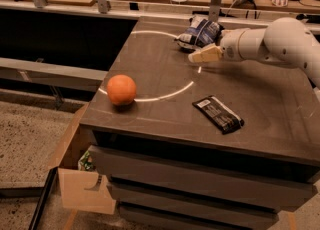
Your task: Move blue chip bag near rxbar chocolate
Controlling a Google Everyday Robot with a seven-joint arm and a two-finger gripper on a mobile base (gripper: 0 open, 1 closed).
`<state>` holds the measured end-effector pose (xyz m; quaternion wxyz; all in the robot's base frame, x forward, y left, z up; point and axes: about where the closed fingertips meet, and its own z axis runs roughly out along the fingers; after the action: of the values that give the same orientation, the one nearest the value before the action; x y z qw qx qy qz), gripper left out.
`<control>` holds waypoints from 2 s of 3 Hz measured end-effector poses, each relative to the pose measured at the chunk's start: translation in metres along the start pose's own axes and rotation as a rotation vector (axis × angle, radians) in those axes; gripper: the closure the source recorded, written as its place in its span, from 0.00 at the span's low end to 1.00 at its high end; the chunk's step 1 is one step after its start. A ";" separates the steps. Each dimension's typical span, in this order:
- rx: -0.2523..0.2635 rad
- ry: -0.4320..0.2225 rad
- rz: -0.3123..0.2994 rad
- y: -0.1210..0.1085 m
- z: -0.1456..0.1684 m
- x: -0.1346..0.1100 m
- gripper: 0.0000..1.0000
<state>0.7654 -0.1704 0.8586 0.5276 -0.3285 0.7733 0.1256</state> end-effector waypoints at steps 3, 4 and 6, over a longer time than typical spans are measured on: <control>-0.024 -0.014 -0.015 0.004 0.021 -0.005 0.76; -0.020 -0.004 -0.022 -0.003 0.012 -0.011 0.98; -0.056 0.053 -0.031 -0.010 -0.054 -0.021 1.00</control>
Offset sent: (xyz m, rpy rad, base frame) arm 0.0166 0.0121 -0.0011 0.0091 -0.0224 0.0296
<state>0.7370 -0.1993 0.9012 0.4994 -0.3581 0.7780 0.1305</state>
